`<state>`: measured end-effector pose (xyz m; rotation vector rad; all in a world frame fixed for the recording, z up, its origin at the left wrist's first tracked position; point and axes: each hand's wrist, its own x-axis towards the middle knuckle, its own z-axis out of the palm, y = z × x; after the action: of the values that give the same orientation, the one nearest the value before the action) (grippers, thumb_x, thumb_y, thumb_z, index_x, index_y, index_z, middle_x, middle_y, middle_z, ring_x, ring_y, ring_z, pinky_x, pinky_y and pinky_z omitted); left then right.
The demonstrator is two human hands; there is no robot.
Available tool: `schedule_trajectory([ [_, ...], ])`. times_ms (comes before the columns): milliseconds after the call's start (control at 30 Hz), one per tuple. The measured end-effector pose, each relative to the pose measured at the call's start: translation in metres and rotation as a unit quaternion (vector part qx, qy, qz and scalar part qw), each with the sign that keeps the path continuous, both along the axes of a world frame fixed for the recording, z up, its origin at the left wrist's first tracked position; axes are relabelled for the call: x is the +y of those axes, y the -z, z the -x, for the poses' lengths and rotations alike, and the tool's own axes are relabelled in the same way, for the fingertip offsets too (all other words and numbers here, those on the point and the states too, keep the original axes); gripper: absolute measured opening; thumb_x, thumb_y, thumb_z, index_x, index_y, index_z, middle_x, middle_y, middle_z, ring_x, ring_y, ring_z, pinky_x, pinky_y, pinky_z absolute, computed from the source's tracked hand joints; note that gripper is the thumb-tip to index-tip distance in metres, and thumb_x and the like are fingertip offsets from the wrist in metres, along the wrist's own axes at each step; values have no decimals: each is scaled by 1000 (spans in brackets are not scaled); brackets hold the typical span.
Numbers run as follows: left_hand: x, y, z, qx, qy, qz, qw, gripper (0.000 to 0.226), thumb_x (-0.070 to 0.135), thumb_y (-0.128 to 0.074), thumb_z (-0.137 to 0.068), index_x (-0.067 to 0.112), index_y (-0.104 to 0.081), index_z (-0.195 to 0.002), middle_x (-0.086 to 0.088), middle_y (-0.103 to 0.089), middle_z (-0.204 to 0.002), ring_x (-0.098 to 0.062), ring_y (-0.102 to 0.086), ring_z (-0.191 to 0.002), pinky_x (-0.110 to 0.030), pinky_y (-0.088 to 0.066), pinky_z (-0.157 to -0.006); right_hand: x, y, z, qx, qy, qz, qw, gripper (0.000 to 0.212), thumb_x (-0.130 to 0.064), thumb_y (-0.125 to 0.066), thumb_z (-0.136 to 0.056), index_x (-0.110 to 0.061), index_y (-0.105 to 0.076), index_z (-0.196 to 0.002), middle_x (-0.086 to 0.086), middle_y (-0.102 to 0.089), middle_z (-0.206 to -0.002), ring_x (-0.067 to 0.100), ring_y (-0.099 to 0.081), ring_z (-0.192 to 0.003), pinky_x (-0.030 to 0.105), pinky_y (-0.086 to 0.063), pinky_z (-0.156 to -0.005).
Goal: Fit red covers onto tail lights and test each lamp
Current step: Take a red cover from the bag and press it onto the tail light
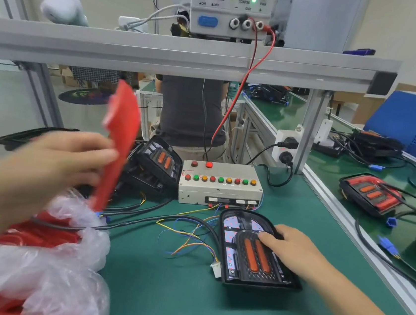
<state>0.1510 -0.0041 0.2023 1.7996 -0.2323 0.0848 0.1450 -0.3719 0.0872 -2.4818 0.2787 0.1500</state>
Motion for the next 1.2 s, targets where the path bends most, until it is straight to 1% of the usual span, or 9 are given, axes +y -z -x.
schedule_trajectory([
  [167,-137,26,-9,214,124,225,942,12,7,-54,-87,7,-62,-79,-5,-65,-72,-13,-60,-60,-18,-51,-52,5,-4,-1,-3,-7,52,999,39,-49,-49,-93,-16,-60,-111,4,-66,-112,22,-61,-101,35,-48,-91],
  [300,-187,55,-26,386,113,243,883,17,10,-46,-98,5,-57,-88,-7,-59,-77,-13,-53,-63,-19,-45,-52,2,-7,2,-63,2,114,992,59,-44,-50,-96,-19,-36,-147,4,-40,-148,23,-43,-131,37,-36,-107],
  [400,-201,72,-29,418,125,234,869,16,10,-47,-98,2,-60,-93,-10,-62,-80,-13,-55,-63,-19,-49,-50,-7,-19,8,-179,18,24,983,39,-34,-52,-97,-18,-54,-133,-2,-58,-118,16,-55,-101,28,-39,-85],
  [533,-212,76,-26,400,125,269,867,15,8,-48,-97,3,-60,-89,-8,-61,-80,-13,-54,-64,-17,-48,-49,1,-30,27,-147,-37,-213,965,17,-44,-58,-90,-33,-68,-97,-9,-69,-71,4,-50,-54,22,-42,-56],
  [667,-223,74,-20,359,134,282,880,14,5,-49,-96,5,-60,-87,-7,-63,-76,-13,-59,-64,-19,-51,-49,12,-28,34,-194,-77,-159,965,25,-40,-67,-85,-36,-60,-109,-9,-52,-47,2,-42,-41,10,-32,-46],
  [733,-224,74,-19,319,145,236,906,15,7,-52,-95,9,-61,-83,-4,-66,-69,-12,-61,-59,-20,-51,-51,11,-28,34,-220,-69,-120,966,26,-30,-67,-87,-33,-59,-112,-9,-47,-43,4,-42,-42,12,-32,-47],
  [833,-220,77,-37,143,40,-25,989,19,23,-54,-94,11,-64,-83,-4,-68,-80,-19,-61,-74,-28,-49,-71,-3,-27,35,-237,-35,-79,968,12,-28,-61,-90,-30,-66,-101,-6,-43,-47,13,-43,-49,28,-34,-53],
  [967,-208,86,-63,97,-19,-297,950,27,28,-56,-90,5,-63,-102,-15,-66,-103,-30,-62,-96,-33,-50,-80,-21,-20,47,-220,4,49,974,17,-35,-53,-90,-24,-65,-94,-1,-47,-51,21,-47,-54,33,-35,-52],
  [1200,-216,101,-74,288,20,-166,943,15,-10,-45,-81,2,-45,-71,-13,-44,-69,-24,-45,-55,-25,-38,-44,-21,3,60,-184,-16,182,966,27,-42,-42,-93,-26,-57,-108,-1,-63,-70,24,-57,-72,33,-35,-56],
])
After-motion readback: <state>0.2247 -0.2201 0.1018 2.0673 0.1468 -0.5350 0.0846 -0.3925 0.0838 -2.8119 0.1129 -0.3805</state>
